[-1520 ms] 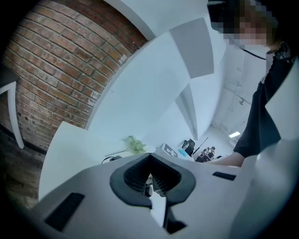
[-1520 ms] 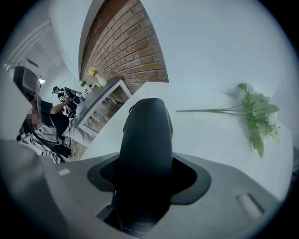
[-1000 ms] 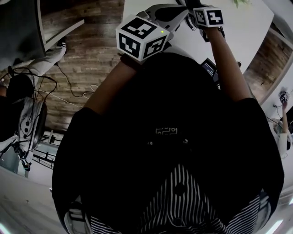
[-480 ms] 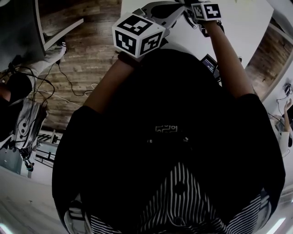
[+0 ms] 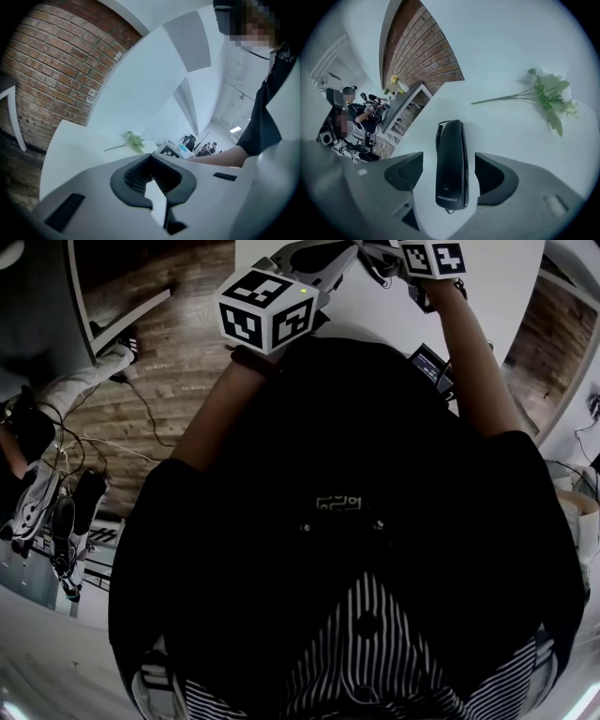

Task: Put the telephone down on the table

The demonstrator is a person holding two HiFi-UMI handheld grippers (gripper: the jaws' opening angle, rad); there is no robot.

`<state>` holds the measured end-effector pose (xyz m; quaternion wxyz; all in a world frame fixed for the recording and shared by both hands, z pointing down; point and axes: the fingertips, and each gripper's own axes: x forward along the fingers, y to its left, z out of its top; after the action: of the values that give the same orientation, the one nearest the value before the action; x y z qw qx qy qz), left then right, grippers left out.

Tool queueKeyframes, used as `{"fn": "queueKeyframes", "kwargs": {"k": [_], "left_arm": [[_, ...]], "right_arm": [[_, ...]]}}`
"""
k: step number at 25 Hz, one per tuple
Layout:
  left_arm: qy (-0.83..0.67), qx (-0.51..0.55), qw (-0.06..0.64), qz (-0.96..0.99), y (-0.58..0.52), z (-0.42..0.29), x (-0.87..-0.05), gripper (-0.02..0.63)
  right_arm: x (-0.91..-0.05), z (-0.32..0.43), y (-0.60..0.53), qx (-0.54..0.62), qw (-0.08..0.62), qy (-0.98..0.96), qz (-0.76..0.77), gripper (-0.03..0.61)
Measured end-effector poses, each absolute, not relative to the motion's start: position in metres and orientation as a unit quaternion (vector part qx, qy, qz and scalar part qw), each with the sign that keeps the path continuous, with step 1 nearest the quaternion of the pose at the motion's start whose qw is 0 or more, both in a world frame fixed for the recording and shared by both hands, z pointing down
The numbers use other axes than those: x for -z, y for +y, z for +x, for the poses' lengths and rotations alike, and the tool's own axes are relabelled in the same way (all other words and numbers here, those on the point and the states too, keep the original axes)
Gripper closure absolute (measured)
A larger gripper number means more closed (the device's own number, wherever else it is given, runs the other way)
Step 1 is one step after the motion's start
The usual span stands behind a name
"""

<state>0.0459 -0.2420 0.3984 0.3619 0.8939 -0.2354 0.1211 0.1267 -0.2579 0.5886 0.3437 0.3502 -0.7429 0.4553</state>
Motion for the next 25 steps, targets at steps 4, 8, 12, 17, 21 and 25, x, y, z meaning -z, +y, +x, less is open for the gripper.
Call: {"fn": "queueKeyframes", "kwargs": {"k": [4, 8, 12, 17, 21, 25], "left_arm": [[-0.237, -0.122, 0.353, 0.897, -0.238, 0.045, -0.397, 0.612], [-0.232, -0.121, 0.342, 0.903, -0.236, 0.048, -0.394, 0.612], [-0.225, -0.123, 0.332, 0.908, -0.234, 0.051, -0.393, 0.612], [-0.211, -0.121, 0.317, 0.917, -0.224, 0.066, -0.383, 0.612], [-0.195, -0.12, 0.299, 0.926, -0.214, 0.083, -0.375, 0.612], [-0.173, -0.124, 0.285, 0.935, -0.192, 0.104, -0.374, 0.612]], "right_arm": [[-0.564, 0.14, -0.254, -0.447, 0.325, -0.751, 0.362, 0.242], [-0.545, 0.154, -0.25, -0.437, 0.31, -0.755, 0.377, 0.243], [-0.529, 0.162, -0.245, -0.436, 0.29, -0.759, 0.388, 0.244], [-0.499, 0.169, -0.233, -0.419, 0.262, -0.774, 0.396, 0.26], [-0.469, 0.159, -0.217, -0.37, 0.249, -0.818, 0.363, 0.435], [-0.445, 0.167, -0.196, -0.335, 0.204, -0.839, 0.378, 0.577]]}}
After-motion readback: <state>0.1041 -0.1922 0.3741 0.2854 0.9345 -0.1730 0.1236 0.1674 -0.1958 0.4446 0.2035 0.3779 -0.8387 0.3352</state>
